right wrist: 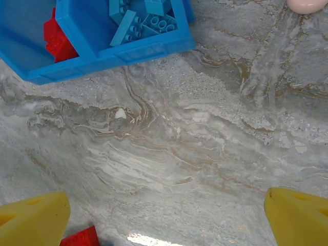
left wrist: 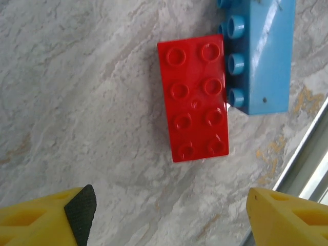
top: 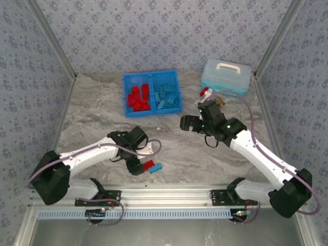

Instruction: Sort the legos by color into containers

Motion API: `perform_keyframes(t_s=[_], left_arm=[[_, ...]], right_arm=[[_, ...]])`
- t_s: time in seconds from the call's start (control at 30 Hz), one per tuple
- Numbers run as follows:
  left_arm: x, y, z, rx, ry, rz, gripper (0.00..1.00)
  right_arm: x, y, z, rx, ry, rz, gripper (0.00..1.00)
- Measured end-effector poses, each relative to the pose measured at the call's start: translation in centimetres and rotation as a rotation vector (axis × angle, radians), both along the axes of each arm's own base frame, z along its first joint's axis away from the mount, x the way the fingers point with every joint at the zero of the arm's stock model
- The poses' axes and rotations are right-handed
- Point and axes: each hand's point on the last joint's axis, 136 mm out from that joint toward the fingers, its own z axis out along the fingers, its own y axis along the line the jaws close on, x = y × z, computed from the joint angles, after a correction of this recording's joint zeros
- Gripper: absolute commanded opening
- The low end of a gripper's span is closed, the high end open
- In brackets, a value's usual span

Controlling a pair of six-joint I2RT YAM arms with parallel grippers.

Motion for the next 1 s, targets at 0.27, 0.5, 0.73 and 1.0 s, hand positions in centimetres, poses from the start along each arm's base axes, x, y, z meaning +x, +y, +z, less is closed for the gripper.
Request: perform_keyframes(t_s=[0.27, 0.5, 0.73, 1.0], left_arm=[[-0.7, -1.4, -1.6, -0.001, 0.057, -0.028, 0.78], [-0.8, -1.2, -3.5, 0.073, 0.111, -0.017, 0.65], [0.2, -1.4, -3.7, 0.103, 0.094, -0.019, 0.39], [0.5, -1.6, -3.2, 0.085, 0.076, -0.008, 0.31]], right_arm=[[-0.1, -0.4, -0.2, 0.003, 0.004, -0.007, 1.00], [-0.1, -0.4, -0.3, 0.007, 0.003, -0.008, 1.00], [-0.2, -0.8, -0.6, 0.005, 0.007, -0.016, 1.00], [-0.3, -0.9, -0.5, 0.008, 0.003, -0.017, 1.00]])
